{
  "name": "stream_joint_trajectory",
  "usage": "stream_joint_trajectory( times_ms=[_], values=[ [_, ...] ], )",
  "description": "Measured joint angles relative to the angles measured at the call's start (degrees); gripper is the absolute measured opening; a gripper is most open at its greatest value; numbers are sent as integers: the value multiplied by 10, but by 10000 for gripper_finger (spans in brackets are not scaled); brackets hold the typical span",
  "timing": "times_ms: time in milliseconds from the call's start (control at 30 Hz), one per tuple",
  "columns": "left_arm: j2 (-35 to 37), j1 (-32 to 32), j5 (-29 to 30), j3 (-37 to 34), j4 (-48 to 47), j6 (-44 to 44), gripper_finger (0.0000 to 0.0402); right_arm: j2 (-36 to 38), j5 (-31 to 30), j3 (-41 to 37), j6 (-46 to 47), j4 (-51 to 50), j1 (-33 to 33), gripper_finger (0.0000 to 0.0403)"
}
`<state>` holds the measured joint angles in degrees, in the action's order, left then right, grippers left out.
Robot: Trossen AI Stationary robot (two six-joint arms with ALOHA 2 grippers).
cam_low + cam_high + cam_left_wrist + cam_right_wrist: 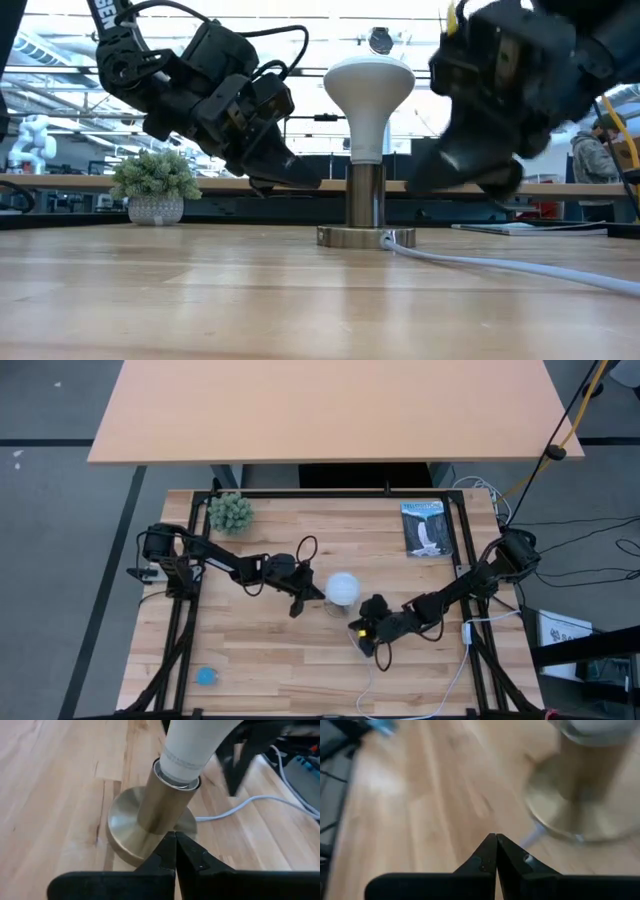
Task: Screw lightbulb
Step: Remove the white light bulb from the gold lamp
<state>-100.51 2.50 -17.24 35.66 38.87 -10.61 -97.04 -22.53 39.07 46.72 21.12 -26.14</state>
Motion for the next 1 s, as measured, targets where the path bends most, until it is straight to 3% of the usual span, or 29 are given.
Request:
stream_joint_trajectory(
  times_ms=[133, 300, 567, 700, 800, 1000],
  values=[
    [0, -1, -19, 0, 1, -6, 0, 0, -41, 0, 38, -56, -3, 0],
    [0, -10, -10, 0, -30, 48, 0, 0, -101, 0, 50, -77, -3, 0],
    [0, -3, 10, 0, -36, 92, 0, -10, -100, 0, 114, -162, -7, 0],
    [22, 24, -32, -8, -53, 68, 0, 21, -94, -1, 183, -265, -39, 0],
    [68, 47, -43, -31, -50, 67, 0, 59, -161, -1, 245, -347, -90, 0],
    [194, 82, -33, -116, -29, 68, 0, 113, -385, -1, 339, -425, -205, 0]
  ],
)
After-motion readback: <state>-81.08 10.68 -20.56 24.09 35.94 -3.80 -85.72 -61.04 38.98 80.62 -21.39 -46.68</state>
